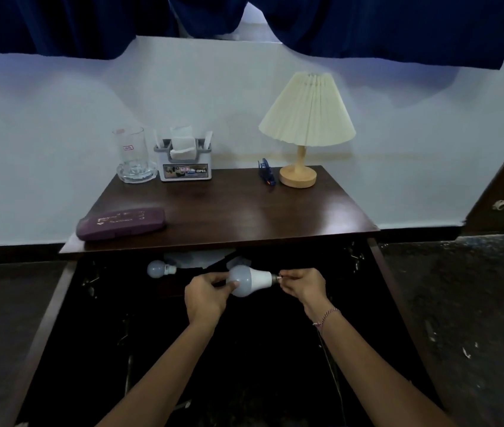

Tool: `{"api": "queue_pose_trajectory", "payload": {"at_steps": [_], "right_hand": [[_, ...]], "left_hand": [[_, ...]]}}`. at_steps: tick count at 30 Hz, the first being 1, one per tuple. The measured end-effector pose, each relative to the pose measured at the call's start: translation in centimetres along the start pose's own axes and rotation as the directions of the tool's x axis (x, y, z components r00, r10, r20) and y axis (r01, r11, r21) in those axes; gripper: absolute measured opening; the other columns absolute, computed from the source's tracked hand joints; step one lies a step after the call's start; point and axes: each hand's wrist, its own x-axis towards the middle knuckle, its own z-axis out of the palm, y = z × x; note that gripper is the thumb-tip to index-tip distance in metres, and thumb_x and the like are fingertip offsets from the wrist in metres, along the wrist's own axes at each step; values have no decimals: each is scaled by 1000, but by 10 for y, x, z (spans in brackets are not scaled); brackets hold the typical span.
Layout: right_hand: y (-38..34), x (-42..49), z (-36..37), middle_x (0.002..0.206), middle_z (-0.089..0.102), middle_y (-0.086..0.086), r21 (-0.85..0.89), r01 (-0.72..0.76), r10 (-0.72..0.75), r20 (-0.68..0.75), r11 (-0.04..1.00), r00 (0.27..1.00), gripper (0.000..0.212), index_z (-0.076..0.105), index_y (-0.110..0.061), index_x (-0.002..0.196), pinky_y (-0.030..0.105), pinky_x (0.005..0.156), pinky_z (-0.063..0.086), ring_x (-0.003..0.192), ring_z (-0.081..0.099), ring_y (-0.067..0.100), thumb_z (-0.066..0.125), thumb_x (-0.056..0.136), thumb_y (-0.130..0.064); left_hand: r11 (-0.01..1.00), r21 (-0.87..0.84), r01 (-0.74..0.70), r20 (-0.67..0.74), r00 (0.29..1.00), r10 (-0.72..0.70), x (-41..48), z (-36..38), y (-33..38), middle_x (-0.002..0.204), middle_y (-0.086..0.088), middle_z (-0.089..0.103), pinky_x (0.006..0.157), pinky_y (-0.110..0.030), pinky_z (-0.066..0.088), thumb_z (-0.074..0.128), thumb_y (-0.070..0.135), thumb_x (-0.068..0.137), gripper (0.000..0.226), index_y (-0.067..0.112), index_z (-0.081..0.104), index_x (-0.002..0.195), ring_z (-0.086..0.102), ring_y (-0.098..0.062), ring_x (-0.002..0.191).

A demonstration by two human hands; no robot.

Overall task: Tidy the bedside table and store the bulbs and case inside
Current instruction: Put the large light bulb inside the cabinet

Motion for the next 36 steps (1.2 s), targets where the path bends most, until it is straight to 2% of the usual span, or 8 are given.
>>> {"api": "queue_pose_trajectory", "payload": {"at_steps": [7, 11, 17, 22, 26, 29, 32, 36], "right_hand": [[27, 56, -14, 99, 64, 25, -60, 6, -13, -111, 998, 994, 28, 62, 12, 107, 29, 78, 50, 82, 58, 24, 54, 81, 16], [32, 82, -18, 107, 66, 26, -58, 26, -36, -184, 998, 982, 28, 64, 9, 106, 35, 91, 50, 90, 60, 25, 55, 80, 15], [34, 104, -22, 110, 66, 25, -70, 44, -59, -236, 997, 970, 28, 65, 7, 106, 42, 99, 48, 105, 62, 35, 57, 80, 13], [36, 113, -19, 112, 65, 25, -81, 39, -58, -245, 996, 968, 29, 65, 6, 107, 43, 100, 47, 107, 61, 35, 57, 80, 13], [36, 122, -16, 112, 64, 26, -72, 54, -70, -243, 996, 968, 29, 65, 8, 106, 45, 101, 45, 108, 60, 36, 57, 79, 14], [33, 130, -14, 111, 65, 26, -77, 63, -81, -257, 995, 963, 27, 65, 7, 104, 40, 97, 48, 105, 61, 34, 57, 79, 13], [31, 137, -12, 109, 66, 27, -92, 76, -98, -263, 993, 960, 24, 65, 9, 102, 23, 75, 48, 90, 57, 22, 57, 79, 12], [31, 143, -11, 110, 65, 26, -118, 62, -90, -249, 991, 964, 26, 64, 7, 103, 15, 65, 40, 89, 54, 20, 58, 78, 12]], "left_hand": [[1000, 5, 30, 21, 999, -30, 38, 57, -8, 101, -10, 74, 78, -23, 48, 67, 20, 82, 19, 16, 74, 99, 67, -23, 95], [999, -34, 32, 64, 998, -30, 55, 80, -8, 95, -12, 73, 75, -31, 54, 58, 15, 85, 22, 15, 74, 100, 66, -26, 86], [998, -65, 12, 72, 997, -8, 72, 98, -3, 90, -10, 72, 66, -27, 48, 50, 12, 84, 26, 10, 74, 96, 65, -25, 79], [997, -79, 19, 76, 997, -13, 83, 104, 1, 74, -12, 69, 50, -21, 38, 53, 17, 83, 22, 5, 69, 72, 60, -21, 66], [994, -103, 19, 32, 999, -16, 89, 110, 3, 78, -2, 63, 65, -23, 38, 57, 20, 83, 17, 7, 68, 82, 57, -16, 71], [999, -40, -7, 11, 1000, 7, 95, 114, 3, 69, 6, 55, 65, -22, 36, 58, 20, 83, 16, 5, 66, 82, 48, -10, 64], [999, -34, 29, 59, 998, -27, 99, 117, 6, 61, 8, 49, 54, -19, 34, 58, 16, 81, 9, 9, 59, 75, 51, -14, 66], [1000, 14, 20, 55, 998, -21, 103, 119, 10, 75, -1, 54, 68, -25, 37, 56, 12, 82, 6, 7, 58, 80, 52, -21, 77]]}}
